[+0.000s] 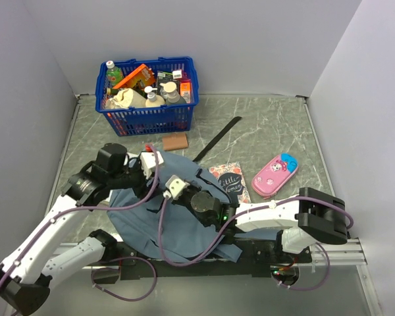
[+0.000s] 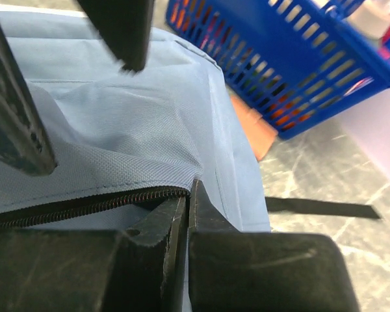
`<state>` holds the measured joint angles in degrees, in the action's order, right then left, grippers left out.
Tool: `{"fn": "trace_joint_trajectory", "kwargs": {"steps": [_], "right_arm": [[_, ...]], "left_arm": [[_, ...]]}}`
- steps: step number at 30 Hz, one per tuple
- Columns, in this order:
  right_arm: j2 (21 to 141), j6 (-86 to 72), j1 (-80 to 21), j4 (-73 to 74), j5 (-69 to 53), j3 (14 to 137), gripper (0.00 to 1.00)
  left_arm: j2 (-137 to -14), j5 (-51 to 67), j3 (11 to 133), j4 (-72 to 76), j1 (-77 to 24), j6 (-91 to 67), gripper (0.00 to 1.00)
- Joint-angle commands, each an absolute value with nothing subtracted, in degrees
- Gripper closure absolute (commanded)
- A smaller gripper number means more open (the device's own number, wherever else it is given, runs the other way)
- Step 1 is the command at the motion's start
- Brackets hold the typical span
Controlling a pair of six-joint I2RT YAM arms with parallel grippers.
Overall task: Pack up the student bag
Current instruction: Adjust the student bag at the center of the board.
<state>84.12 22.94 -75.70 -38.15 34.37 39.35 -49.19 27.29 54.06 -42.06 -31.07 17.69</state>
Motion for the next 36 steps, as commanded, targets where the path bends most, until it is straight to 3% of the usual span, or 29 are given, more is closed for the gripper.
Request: {"fn": "trace_joint_trajectory", "kwargs": {"steps": [1,6,10,14,19,23,27,36], "right_arm": [[81.3,14.51,-75.5,-34.39,32.52,44.72,1.0],[80.77,7.14,-74.36,-25.94,29.01,49.21,1.0],[81.12,3.26,-74.27,-20.75,28.13,53.08,1.0],[82.61,0.1,-74.0,-15.4,28.03,56.86,1.0],[84.63,-4.3,-74.09,-6.43,29.35,63.1,1.0],[87.1,-6.76,-74.0,-0.62,30.58,68.11,1.0],[88.24,-8.43,-73.92,3.33,30.15,71.71,1.0],[83.85,-11.16,-72.69,1.76,28.83,66.02,1.0]], "left_arm": [[-41.67,30.84,51.96,-34.82,-30.85,9.43,0.19],[-32.97,29.28,45.54,-30.86,-31.11,9.84,0.17],[-33.13,21.98,42.81,-28.92,-31.29,11.33,0.2],[-33.31,21.37,41.57,-27.08,-31.99,12.04,0.16],[-35.07,8.98,41.04,-24.52,-38.75,11.08,0.21],[-35.85,0.2,40.96,-22.59,-49.7,10.02,0.21],[-37.53,-6.06,39.21,-21.27,-51.42,11.68,0.21],[-37.62,-19.51,35.34,-14.68,-51.33,18.09,0.23]]}}
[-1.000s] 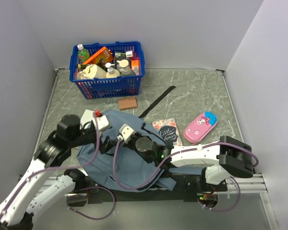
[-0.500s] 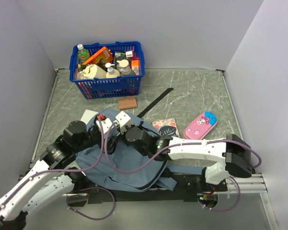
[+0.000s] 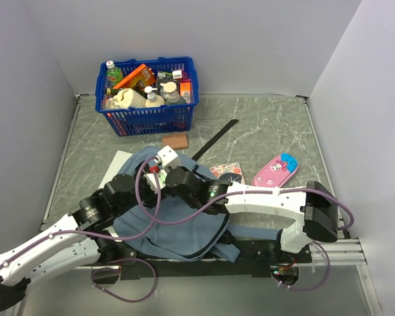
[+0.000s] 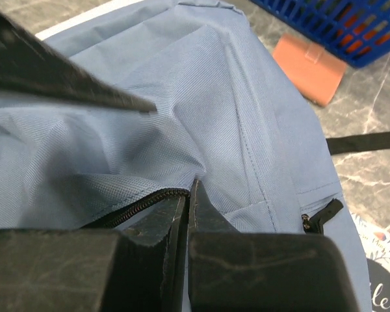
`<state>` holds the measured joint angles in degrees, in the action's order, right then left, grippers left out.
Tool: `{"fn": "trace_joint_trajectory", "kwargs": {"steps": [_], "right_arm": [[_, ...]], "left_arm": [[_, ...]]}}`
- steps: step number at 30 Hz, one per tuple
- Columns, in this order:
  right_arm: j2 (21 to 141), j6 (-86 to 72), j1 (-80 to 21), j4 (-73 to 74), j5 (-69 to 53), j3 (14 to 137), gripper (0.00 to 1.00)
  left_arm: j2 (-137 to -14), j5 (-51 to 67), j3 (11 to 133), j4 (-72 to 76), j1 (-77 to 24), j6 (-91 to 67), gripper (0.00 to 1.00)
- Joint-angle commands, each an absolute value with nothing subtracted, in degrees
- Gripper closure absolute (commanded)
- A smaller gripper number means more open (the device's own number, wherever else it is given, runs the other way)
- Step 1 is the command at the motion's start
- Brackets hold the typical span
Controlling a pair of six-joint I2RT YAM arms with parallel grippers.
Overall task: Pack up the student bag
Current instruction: Adjust the student bag at the center of the board.
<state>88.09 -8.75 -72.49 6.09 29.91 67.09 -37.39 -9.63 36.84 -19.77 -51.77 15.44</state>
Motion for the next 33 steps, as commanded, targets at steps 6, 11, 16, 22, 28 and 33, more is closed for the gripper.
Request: {"fn": "trace_joint_trajectory", "kwargs": {"steps": [6,11,16,22,28,33], "right_arm": [[82.01,-12.13,-72.34,2.29,29.27,64.25,1.0],[80.33,-12.48,-71.19,1.76,29.35,62.67,1.0],[79.37,-12.74,-70.75,1.67,29.53,61.96,1.0],[80.5,-13.53,-69.44,2.11,29.09,62.49,1.0],[81.12,-15.38,-66.45,4.92,31.2,64.42,1.0],[79.46,-17.31,-65.3,6.77,34.0,63.11,1.0]], "left_arm": [[-37.88,-19.07,35.42,-15.03,-51.24,19.24,0.26],[-37.79,-18.9,35.51,-16.35,-51.15,20.65,0.28],[-37.88,-17.85,36.38,-16.7,-51.06,20.39,0.31],[-39.37,-14.42,40.77,-17.49,-50.98,21.01,0.38],[-41.22,-17.22,42.8,-14.94,-50.98,24.17,0.6],[-42.19,-17.84,42.89,-15.56,-50.01,22.85,0.67]]}}
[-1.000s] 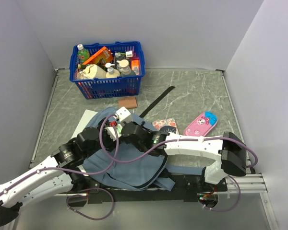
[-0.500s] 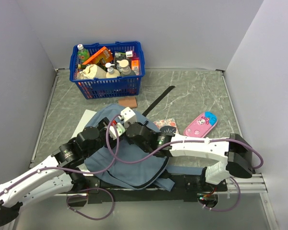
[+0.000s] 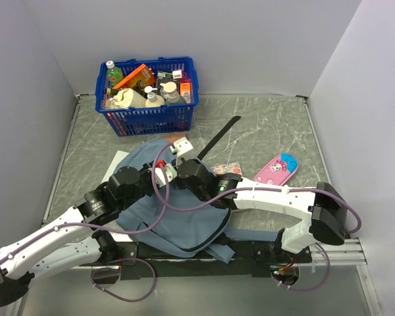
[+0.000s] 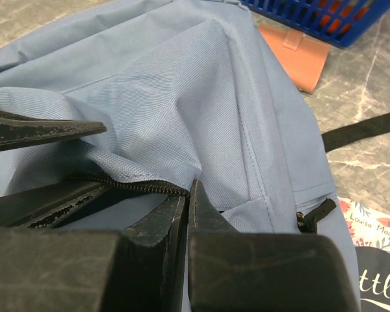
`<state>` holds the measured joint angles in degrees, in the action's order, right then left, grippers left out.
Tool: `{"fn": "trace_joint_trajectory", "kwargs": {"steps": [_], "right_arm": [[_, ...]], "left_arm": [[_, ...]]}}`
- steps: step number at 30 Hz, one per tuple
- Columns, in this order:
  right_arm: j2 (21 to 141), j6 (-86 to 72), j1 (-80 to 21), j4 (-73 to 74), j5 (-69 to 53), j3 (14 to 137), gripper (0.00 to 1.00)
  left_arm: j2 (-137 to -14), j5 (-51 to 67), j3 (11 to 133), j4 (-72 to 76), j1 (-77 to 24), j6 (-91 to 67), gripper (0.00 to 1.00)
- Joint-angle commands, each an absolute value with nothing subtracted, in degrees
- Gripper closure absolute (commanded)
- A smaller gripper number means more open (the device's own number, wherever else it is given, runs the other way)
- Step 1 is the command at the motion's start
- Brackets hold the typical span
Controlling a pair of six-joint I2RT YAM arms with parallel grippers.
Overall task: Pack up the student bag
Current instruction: Adjust the student bag at the center of the board.
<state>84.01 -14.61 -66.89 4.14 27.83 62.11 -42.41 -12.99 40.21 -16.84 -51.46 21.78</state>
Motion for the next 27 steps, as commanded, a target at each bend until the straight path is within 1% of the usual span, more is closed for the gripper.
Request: {"fn": "trace_joint_trajectory", "kwargs": {"steps": [1,7,10,11,14,16,18,20,22,23,24,25,26,27], "right_arm": [[79.19,-18.62,-65.3,8.25,34.45,63.02,1.0],[76.82,-23.55,-66.09,12.56,35.07,61.79,1.0],[76.82,-25.48,-66.71,14.23,34.98,62.4,1.0],[76.9,-25.92,-66.88,15.37,34.72,62.75,1.0],[76.64,-27.25,-67.24,15.47,33.75,62.84,1.0],[76.55,-27.25,-67.32,15.21,33.49,63.01,1.0],[76.47,-27.16,-67.59,15.03,33.14,63.28,1.0],[76.2,-26.9,-67.67,14.68,32.7,63.54,1.0],[76.03,-26.72,-67.68,14.15,32.26,63.63,1.0],[75.76,-26.72,-67.68,13.72,31.91,63.46,1.0],[75.5,-26.54,-67.68,12.93,31.12,63.37,0.99],[75.32,-26.54,-67.68,12.48,30.59,63.2,0.92],[75.06,-26.37,-67.68,12.13,30.32,63.28,0.83],[74.88,-25.93,-67.41,11.52,30.24,63.28,0.69]], "left_arm": [[-41.93,-17.67,42.54,-15.38,-49.75,22.85,0.67],[-42.27,-17.23,38.77,-13.28,-49.75,22.94,0.66],[-42.98,-17.49,38.15,-12.48,-49.75,22.76,0.68],[-42.98,-17.49,37.88,-12.22,-49.75,22.59,0.69],[-43.24,-15.74,37.62,-12.83,-49.83,21.97,0.79],[-43.24,-15.47,36.92,-12.75,-49.83,21.71,0.8],[-42.98,-15.21,36.48,-12.74,-49.83,21.8,0.87],[-42.8,-15.2,35.86,-12.92,-49.92,21.71,0.91],[-42.45,-15.12,35.42,-12.92,-49.83,21.36,0.97],[-42.45,-15.12,35.33,-13.01,-49.83,21.1,0.99],[-42.1,-15.03,35.25,-13.36,-49.83,21.01,0.99],[-41.93,-15.03,35.24,-13.62,-49.92,20.74,0.99],[-41.84,-15.2,35.07,-13.8,-49.83,20.66,0.99],[-41.49,-15.73,34.98,-14.49,-49.66,20.57,0.99]]}}
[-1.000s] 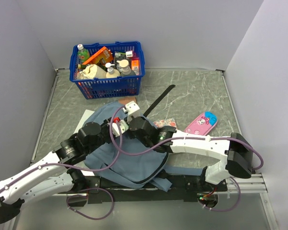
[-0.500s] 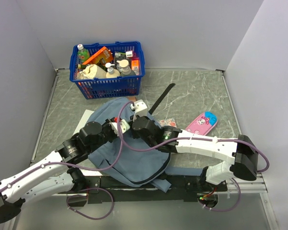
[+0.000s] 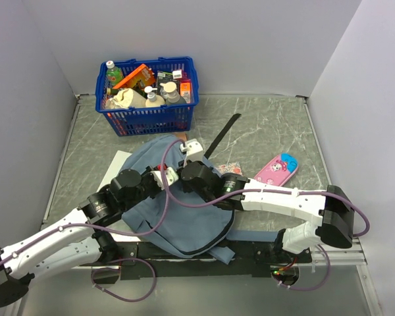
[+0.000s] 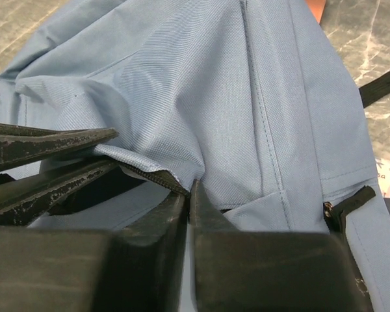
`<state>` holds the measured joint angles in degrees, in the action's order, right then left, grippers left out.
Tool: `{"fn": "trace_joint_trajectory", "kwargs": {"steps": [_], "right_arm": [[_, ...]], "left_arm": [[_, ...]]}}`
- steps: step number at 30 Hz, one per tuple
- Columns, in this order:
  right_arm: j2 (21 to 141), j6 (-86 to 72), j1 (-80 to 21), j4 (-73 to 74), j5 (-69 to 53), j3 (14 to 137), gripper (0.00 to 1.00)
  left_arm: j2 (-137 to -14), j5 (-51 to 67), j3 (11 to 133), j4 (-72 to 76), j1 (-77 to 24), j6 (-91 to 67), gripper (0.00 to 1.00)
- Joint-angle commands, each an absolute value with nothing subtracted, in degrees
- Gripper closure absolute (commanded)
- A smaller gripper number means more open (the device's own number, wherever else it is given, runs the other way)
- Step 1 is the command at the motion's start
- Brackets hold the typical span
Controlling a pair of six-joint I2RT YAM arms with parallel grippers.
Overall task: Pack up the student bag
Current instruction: Adjust the student bag at the center of the board.
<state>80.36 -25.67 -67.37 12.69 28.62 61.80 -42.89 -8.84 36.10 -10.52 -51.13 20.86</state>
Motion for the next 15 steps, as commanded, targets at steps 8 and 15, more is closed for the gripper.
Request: {"fn": "trace_joint_trajectory", "kwargs": {"steps": [8,15], "right_arm": [[70.58,-27.42,-62.5,16.17,25.23,67.67,0.42],[69.07,-28.74,-49.15,17.93,17.06,66.62,0.33]], "left_arm": [[-42.71,-21.97,36.11,-18.45,-44.57,17.14,0.99],[-34.99,-13.03,43.59,-21.44,-43.86,19.59,0.99]]}}
